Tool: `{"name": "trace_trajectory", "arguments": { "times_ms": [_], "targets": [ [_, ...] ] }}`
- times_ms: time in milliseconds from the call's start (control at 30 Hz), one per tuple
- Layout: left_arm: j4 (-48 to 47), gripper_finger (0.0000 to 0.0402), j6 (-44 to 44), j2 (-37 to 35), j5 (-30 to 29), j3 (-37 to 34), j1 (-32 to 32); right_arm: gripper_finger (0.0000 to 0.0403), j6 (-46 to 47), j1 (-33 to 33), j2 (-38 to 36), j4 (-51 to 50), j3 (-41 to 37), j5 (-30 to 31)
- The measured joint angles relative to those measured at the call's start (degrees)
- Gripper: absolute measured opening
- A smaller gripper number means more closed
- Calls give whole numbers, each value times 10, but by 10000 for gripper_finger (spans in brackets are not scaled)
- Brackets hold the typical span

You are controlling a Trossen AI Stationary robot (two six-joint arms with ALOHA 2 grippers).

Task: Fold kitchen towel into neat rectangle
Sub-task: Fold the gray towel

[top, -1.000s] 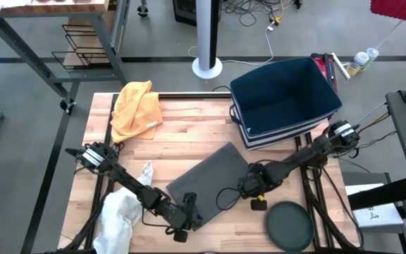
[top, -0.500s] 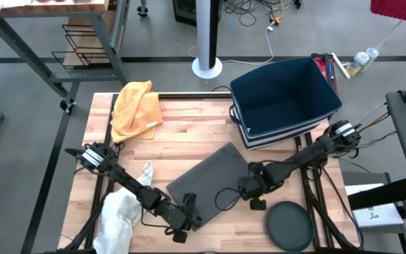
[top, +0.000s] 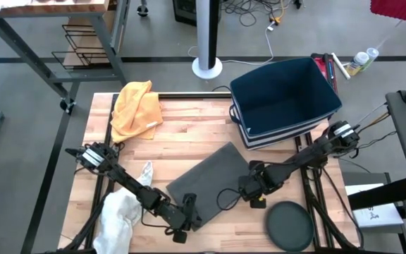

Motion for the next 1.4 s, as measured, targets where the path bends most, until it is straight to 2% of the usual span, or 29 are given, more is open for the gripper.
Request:
{"name": "trace_trajectory", "arguments": {
  "times_ms": [367,533,900,1100,1233,1400],
  "targets": [
    [1,108,-3,0,1,0,-2,0,16,0,-1,49,-43,0],
    [3,102,-13,1,18,0,-14,0,22,0,-3,68,-60,2],
    [-24,105,-24,-18,13,-1,-34,0,31,0,-3,73,-63,1],
    [-4,101,23,-43,-32,2,-33,0,31,0,-2,73,-63,0],
    [21,98,33,-27,-56,2,-21,0,31,0,-2,73,-63,0],
    [18,100,18,3,-36,1,-14,0,32,0,-1,74,-63,0]
  ]
}}
